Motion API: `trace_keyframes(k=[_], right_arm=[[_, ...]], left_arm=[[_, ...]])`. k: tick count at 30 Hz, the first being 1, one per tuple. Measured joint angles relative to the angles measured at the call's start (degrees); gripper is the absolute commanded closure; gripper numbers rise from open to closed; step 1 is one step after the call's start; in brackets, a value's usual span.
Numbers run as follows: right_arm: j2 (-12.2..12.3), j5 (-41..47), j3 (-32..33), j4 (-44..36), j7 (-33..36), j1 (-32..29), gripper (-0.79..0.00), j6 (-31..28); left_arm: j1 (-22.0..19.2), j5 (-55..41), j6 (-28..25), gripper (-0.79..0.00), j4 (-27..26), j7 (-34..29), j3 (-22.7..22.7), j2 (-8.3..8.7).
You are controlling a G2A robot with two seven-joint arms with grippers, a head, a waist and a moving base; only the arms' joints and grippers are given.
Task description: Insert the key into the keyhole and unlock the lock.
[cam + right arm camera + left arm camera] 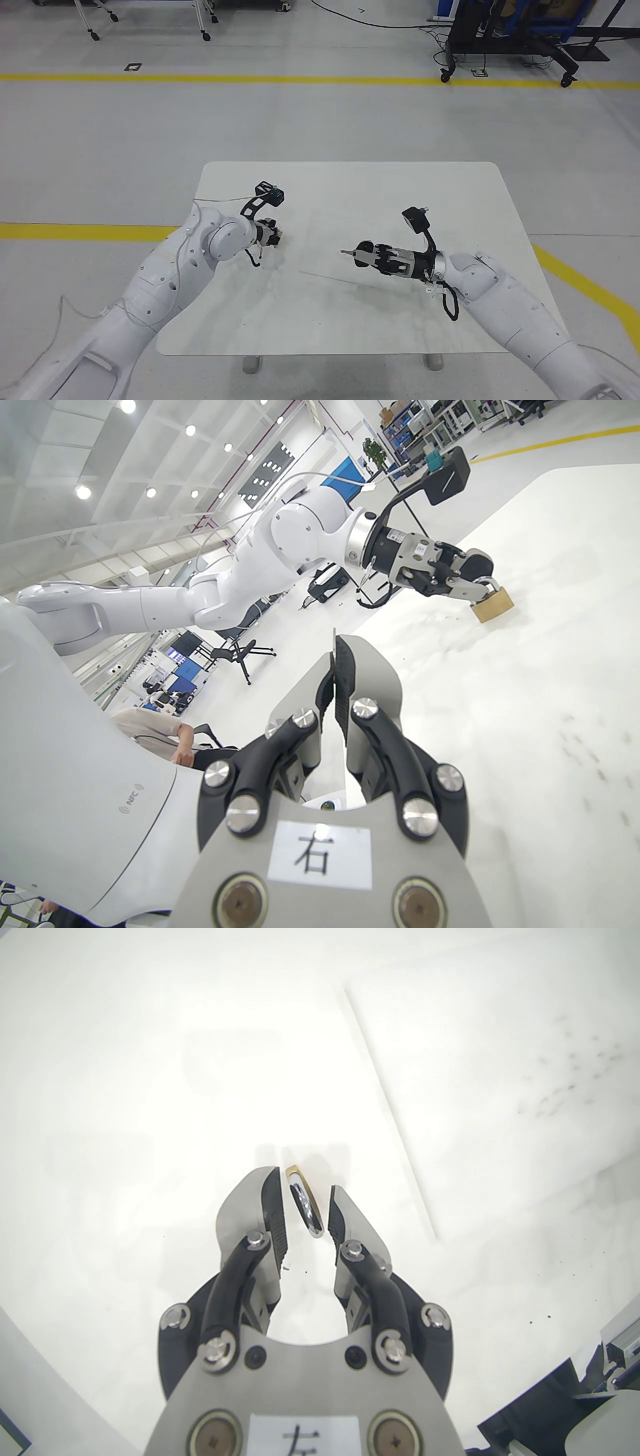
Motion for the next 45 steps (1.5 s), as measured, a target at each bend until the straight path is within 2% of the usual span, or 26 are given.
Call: trace_keyframes(k=[2, 9, 21, 29, 31, 33, 35, 38, 40, 42, 43, 45], right_arm=[[0.0, 0.0, 0.0, 0.0, 0.0, 0.0, 0.0, 0.0], [0.0, 0.0, 0.0, 0.0, 0.0, 0.0, 0.0, 0.0], [0.0, 0.0, 0.0, 0.0, 0.0, 0.0, 0.0, 0.0], [0.0, 0.0, 0.0, 0.0, 0.0, 0.0, 0.0, 0.0], [0.0, 0.0, 0.0, 0.0, 0.0, 0.0, 0.0, 0.0], [0.0, 0.0, 0.0, 0.0, 0.0, 0.0, 0.0, 0.0], [0.0, 0.0, 0.0, 0.0, 0.0, 0.0, 0.0, 0.0], [0.0, 0.0, 0.0, 0.0, 0.0, 0.0, 0.0, 0.0], [0.0, 0.0, 0.0, 0.0, 0.0, 0.0, 0.0, 0.0], [0.0, 0.0, 0.0, 0.0, 0.0, 0.0, 0.0, 0.0], [0.0, 0.0, 0.0, 0.0, 0.0, 0.0, 0.0, 0.0], [0.0, 0.0, 0.0, 0.0, 0.0, 0.0, 0.0, 0.0]], left_arm=[[0.02, 0.14, -0.17, 0.0, 0.28, 0.13, -0.05, -0.18], [-0.11, 2.76, -0.74, 0.0, 1.48, -0.73, 0.32, -0.61], [1.91, 1.17, -3.01, 0.0, 1.08, 3.42, -3.35, -0.29], [2.0, 1.11, -3.05, 0.0, 1.05, 3.45, -3.41, -0.27], [2.68, -0.53, -4.69, 0.0, 1.16, 3.68, -4.54, -0.32], [2.49, -6.1, -9.88, 0.0, 3.7, 1.25, -7.22, -0.28], [0.32, -18.12, -16.24, 0.0, 9.58, -5.66, -9.8, -0.52], [-3.25, -39.12, -21.42, 0.0, 18.17, -17.11, -10.17, -1.85], [-5.55, -52.61, -20.1, 0.0, 23.78, -25.89, -9.52, -3.23], [-6.76, -62.51, -16.48, 0.0, 26.46, -31.88, -9.18, -3.95], [-6.82, -66.95, -15.56, 0.0, 26.69, -33.56, -9.14, -4.01], [-6.75, -69.91, -16.03, 0.0, 26.5, -32.54, -9.17, -3.95]])
